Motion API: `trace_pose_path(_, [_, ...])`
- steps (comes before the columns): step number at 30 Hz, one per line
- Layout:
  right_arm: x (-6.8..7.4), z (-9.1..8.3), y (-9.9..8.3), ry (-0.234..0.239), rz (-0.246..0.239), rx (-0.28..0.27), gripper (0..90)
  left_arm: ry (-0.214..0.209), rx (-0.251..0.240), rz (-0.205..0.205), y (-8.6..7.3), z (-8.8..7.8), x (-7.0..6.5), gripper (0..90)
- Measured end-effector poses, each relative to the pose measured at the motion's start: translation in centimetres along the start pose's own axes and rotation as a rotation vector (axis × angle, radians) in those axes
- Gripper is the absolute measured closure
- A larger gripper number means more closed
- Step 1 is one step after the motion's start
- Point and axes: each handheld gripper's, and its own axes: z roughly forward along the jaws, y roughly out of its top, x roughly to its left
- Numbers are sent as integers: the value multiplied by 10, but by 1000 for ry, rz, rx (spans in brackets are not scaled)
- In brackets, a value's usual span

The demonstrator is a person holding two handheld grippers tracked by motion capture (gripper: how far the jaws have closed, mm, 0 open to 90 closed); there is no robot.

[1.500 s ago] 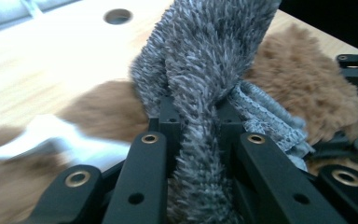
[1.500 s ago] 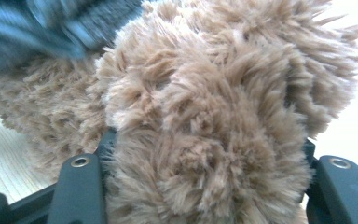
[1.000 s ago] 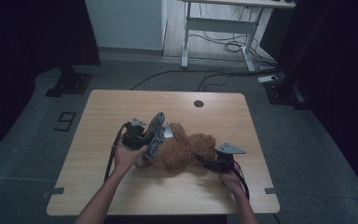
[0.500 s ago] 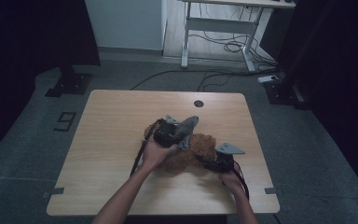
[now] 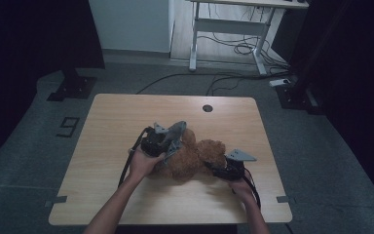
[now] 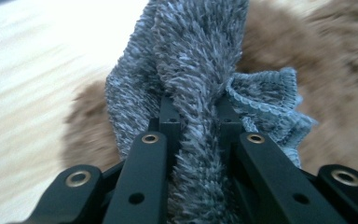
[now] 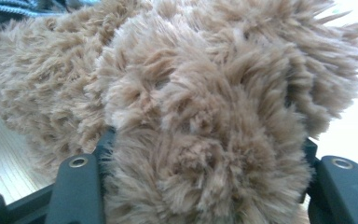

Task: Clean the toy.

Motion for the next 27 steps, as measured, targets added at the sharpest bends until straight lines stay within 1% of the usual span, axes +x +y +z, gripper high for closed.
trace_pose_path(3, [-1,0,0,1,4,-3,364,26,20,-36,-15,-2,16,785])
trace_pose_path(6, [-1,0,0,2,9,-2,364,66,90,-63,-36,2,32,786])
trace_pose_path(7, [-1,0,0,2,10,0,364,60,110,-77,-43,4,37,785])
trace_pose_path(8, [-2,0,0,3,11,0,364,35,107,-105,-50,4,42,785])
trace_pose_path(9, [-2,0,0,3,13,1,364,11,96,-131,-53,3,45,784])
trace_pose_path(10, [-2,0,0,4,13,1,364,-15,90,-163,-55,1,50,784])
trace_pose_path(11, [-3,0,0,5,13,1,364,-24,86,-182,-54,-1,53,783])
trace_pose_path(13, [-3,0,0,5,15,1,364,-13,75,-162,-48,-7,51,781])
trace_pose_path(15, [-3,0,0,4,15,1,364,-4,42,-133,-36,-17,46,781])
trace_pose_path(16, [-3,0,0,4,16,2,364,-9,11,-122,-28,-24,41,782])
trace_pose_path(18, [-3,0,0,5,17,1,364,-38,-42,-104,-13,-36,32,781])
trace_pose_path(19, [-3,0,0,5,17,1,364,-46,-61,-95,-7,-40,28,782])
trace_pose_path(20, [-3,0,0,4,17,1,364,-63,-88,-79,2,-45,20,781])
trace_pose_path(21, [-2,0,0,4,18,0,364,-76,-103,-68,10,-48,13,782])
trace_pose_path(22, [-2,-1,0,2,17,2,364,-86,-110,-57,15,-48,7,781])
trace_pose_path(23, [-2,0,0,2,17,2,364,-102,-115,-34,25,-46,-4,781])
trace_pose_path(24, [-2,0,0,2,14,0,364,-114,-116,-25,30,-44,-10,781])
trace_pose_path(27, [-1,0,0,-5,6,0,365,-175,-112,12,56,-26,-42,780])
